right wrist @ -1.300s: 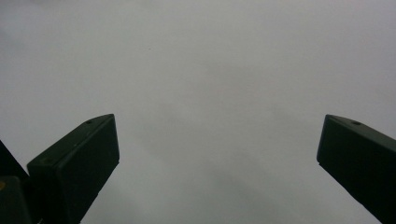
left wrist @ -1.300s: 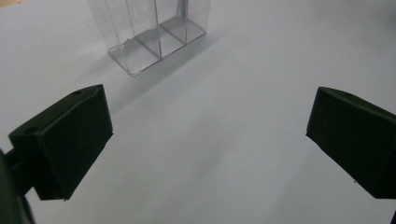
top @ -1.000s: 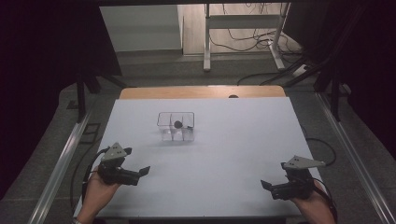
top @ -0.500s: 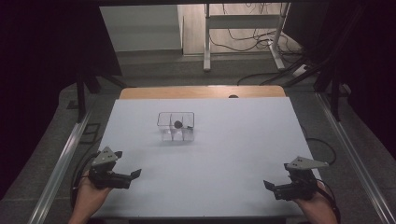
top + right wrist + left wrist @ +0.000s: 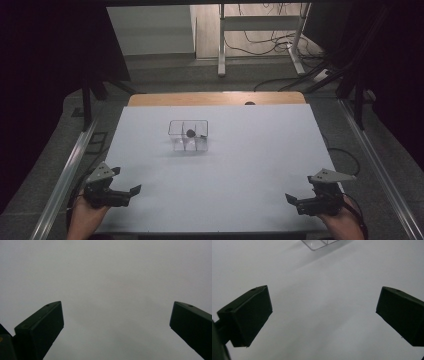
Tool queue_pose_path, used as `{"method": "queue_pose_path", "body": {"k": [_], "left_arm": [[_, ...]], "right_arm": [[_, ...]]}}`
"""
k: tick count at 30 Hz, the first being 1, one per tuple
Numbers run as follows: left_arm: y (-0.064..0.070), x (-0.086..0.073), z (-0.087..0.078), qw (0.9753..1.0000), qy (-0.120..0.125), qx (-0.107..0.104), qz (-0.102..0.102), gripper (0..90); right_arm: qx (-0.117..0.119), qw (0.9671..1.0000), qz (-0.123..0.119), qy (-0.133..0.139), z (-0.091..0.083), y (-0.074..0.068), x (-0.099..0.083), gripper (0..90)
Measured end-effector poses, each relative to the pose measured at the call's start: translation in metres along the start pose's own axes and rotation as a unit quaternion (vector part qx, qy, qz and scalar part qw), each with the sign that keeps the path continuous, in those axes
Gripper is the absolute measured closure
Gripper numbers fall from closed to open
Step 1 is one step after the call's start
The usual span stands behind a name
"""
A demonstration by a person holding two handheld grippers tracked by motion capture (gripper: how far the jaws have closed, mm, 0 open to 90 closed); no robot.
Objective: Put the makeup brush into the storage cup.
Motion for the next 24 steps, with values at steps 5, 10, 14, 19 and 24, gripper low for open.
{"method": "queue_pose_path", "body": {"k": [5,10,14,19,24], "left_arm": [[-0.006,-0.008,-0.004,0.9999,-0.003,0.009,-0.007,0.7],[-0.01,-0.013,-0.008,0.9998,-0.005,0.017,-0.011,0.7],[-0.013,-0.018,-0.011,0.9996,-0.008,0.023,-0.012,0.7],[-0.015,-0.023,-0.014,0.9994,-0.01,0.029,-0.015,0.7],[-0.016,-0.027,-0.017,0.9992,-0.013,0.034,-0.016,0.7]], "right_arm": [[-0.004,1.0,0.001,0.002,-0.002,0.002,-0.001,0.0],[-0.007,1.0,0.004,0.002,-0.005,0.004,-0.003,0.0],[-0.01,0.9999,0.005,0.004,-0.007,0.006,-0.005,0.0],[-0.014,0.9998,0.009,0.007,-0.01,0.009,-0.007,0.0],[-0.017,0.9997,0.013,0.009,-0.012,0.011,-0.009,0.0]]}}
Point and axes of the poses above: each handheld gripper's, and its own axes: z roughly forward along the jaws, x roughly out of its top, y roughly to its right, the point moved 7 cm from there along z, roughly forward along the jaws, and after that the axes turned 10 degrees about x, right-handed, at the moved point
